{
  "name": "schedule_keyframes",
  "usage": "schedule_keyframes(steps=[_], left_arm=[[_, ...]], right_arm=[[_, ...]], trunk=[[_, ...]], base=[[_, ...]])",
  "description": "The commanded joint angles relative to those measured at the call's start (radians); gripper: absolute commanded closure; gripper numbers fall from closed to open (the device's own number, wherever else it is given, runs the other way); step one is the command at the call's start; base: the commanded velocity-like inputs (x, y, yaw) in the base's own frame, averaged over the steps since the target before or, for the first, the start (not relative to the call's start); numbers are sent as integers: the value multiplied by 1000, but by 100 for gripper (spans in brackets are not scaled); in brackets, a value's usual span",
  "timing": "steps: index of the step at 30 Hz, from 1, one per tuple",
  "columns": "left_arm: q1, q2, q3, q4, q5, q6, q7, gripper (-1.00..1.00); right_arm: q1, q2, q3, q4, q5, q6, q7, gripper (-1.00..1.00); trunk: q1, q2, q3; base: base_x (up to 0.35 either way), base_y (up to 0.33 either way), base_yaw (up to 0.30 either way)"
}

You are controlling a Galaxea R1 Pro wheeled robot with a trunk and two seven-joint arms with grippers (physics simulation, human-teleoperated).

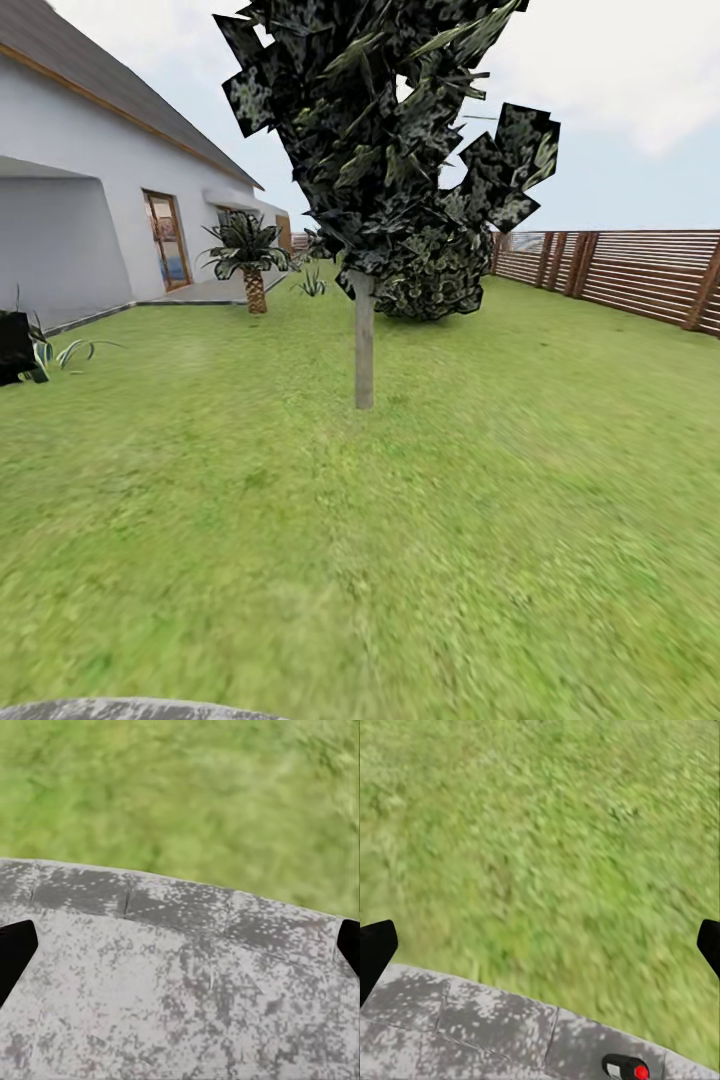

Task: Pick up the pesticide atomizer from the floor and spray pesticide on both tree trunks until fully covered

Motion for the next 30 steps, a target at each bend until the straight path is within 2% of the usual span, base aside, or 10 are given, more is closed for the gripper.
schedule_keyframes(steps=[1, 23, 30], left_arm=[[0, 0, 0, 0, 0, 0, 0, -100], [0, 0, 0, 0, 0, 0, 0, -100], [0, 0, 0, 1, 0, 0, 0, -100]], right_arm=[[0, 0, 0, 0, 0, 0, -1, -100], [0, 0, -2, -2, -2, 0, -3, -100], [0, 0, -2, -1, -2, 0, -3, -100]], trunk=[[0, 0, 0], [0, 0, 0], [0, 0, 0]], base=[[239, 248, 0], [238, 249, -2], [214, 274, -209]])
